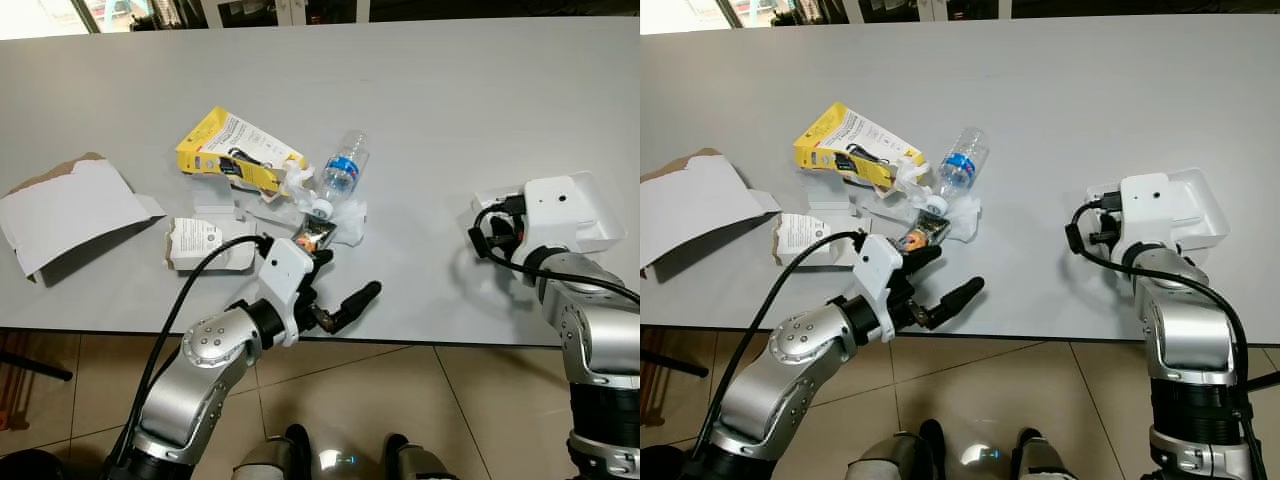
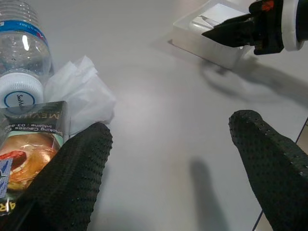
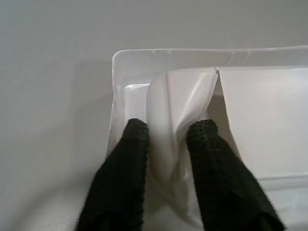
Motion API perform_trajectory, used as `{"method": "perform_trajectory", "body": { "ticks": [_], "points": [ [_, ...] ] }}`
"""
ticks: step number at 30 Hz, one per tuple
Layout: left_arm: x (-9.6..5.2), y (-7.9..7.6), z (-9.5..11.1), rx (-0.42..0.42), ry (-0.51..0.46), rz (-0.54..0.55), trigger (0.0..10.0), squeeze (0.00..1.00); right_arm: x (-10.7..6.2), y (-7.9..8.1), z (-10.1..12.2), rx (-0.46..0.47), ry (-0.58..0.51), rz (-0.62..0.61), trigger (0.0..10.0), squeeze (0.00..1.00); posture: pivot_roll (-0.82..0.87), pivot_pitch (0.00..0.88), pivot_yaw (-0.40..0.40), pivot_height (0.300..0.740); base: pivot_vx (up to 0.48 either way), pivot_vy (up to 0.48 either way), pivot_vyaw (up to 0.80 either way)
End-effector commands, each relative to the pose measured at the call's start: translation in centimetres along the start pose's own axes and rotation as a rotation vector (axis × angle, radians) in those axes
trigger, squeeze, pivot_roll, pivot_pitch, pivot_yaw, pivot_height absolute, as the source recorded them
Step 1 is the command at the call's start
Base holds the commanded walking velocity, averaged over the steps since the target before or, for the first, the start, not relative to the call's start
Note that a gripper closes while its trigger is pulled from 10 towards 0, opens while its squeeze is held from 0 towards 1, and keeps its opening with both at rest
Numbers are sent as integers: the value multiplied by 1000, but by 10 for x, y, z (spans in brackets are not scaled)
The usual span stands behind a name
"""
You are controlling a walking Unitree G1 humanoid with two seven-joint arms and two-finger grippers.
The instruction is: Picking trash to rubbish bin
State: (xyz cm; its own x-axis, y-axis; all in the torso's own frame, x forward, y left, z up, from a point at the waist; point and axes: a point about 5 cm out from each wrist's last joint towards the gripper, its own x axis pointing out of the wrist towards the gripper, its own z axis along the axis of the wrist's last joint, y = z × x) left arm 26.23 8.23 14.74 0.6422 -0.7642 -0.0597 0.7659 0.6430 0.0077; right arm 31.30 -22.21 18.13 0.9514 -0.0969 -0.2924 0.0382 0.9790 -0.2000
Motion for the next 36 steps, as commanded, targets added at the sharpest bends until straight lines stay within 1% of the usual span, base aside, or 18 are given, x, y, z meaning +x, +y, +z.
{"method": "perform_trajectory", "body": {
  "ticks": [1,8,15,21,26,30,36],
  "points": [
    [0,0,-3,6,14,4,10000,0,-1,0,5,3,-8,-4,10000,1000,-24,212,88,740,0,0,0],
    [1,1,-4,8,15,1,10000,0,-4,-3,15,4,-26,-18,10000,1000,-24,212,88,740,0,0,0],
    [2,1,-5,7,17,-1,10000,0,-4,-13,26,5,-56,-62,10000,1000,-27,202,90,740,0,0,0],
    [3,1,-5,8,18,0,10000,0,-4,-13,27,12,-60,-69,10000,1000,-26,200,90,740,0,0,0],
    [3,1,-5,8,18,0,10000,0,-4,-13,32,16,-85,-76,10000,1000,-27,198,90,740,0,0,0],
    [4,1,-5,10,17,0,10000,0,-4,-12,31,24,-83,-71,10000,1000,-28,196,90,740,0,0,0],
    [5,1,-5,9,16,-2,10000,0,0,-3,18,71,-46,-25,10000,1000,-28,195,91,740,0,0,0]
  ]
}}
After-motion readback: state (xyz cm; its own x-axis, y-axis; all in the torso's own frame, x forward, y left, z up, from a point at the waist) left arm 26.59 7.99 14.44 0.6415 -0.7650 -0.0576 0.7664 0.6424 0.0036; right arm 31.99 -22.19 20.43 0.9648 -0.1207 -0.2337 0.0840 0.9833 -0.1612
